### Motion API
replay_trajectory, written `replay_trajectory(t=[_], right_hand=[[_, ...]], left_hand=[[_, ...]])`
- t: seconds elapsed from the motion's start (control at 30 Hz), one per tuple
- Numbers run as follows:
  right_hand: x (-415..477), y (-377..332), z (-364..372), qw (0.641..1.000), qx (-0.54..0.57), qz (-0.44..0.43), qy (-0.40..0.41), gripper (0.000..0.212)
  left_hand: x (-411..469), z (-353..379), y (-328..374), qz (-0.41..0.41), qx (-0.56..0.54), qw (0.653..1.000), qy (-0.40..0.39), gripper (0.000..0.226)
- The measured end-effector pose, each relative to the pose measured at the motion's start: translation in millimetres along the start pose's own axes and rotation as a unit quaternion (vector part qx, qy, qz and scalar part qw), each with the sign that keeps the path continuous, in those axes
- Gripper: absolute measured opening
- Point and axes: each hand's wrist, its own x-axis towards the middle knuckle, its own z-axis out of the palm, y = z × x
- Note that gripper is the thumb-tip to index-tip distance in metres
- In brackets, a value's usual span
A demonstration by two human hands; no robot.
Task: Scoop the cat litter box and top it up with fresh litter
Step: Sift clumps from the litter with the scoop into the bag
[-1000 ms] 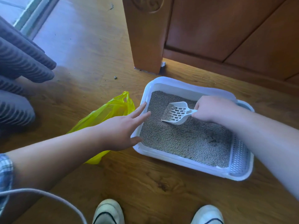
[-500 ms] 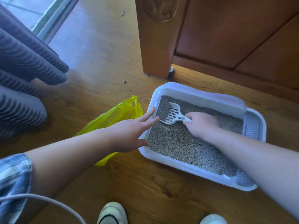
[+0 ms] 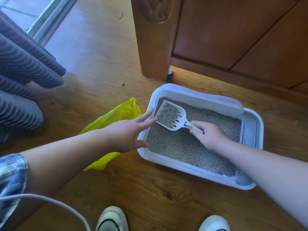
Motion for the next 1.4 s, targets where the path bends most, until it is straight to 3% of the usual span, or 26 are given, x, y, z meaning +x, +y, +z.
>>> replay_trajectory(t=[0.73,1.0,1.17,1.27,1.4], right_hand=[[-12.7,0.8,-10.6,0.992,-0.113,-0.055,-0.005,0.025],[-15.5,-2.9,-12.6,0.997,-0.073,-0.041,0.000,0.033],[-22.6,-6.3,-20.8,0.998,-0.050,-0.043,0.012,0.025],[-30.9,-11.2,-33.4,0.997,-0.044,-0.056,0.042,0.025],[-44.4,-27.7,-46.9,0.990,-0.037,-0.094,0.101,0.026]], left_hand=[[1.8,3.5,-2.3,0.003,0.000,1.000,0.009,0.090],[1.5,2.9,-1.6,0.000,-0.006,1.000,0.008,0.090],[-0.1,1.9,-1.7,0.007,-0.010,1.000,0.014,0.089],[-4.8,-1.1,-3.7,0.024,-0.018,0.998,0.051,0.085],[-8.0,-8.8,-13.1,0.010,-0.016,0.987,0.159,0.067]])
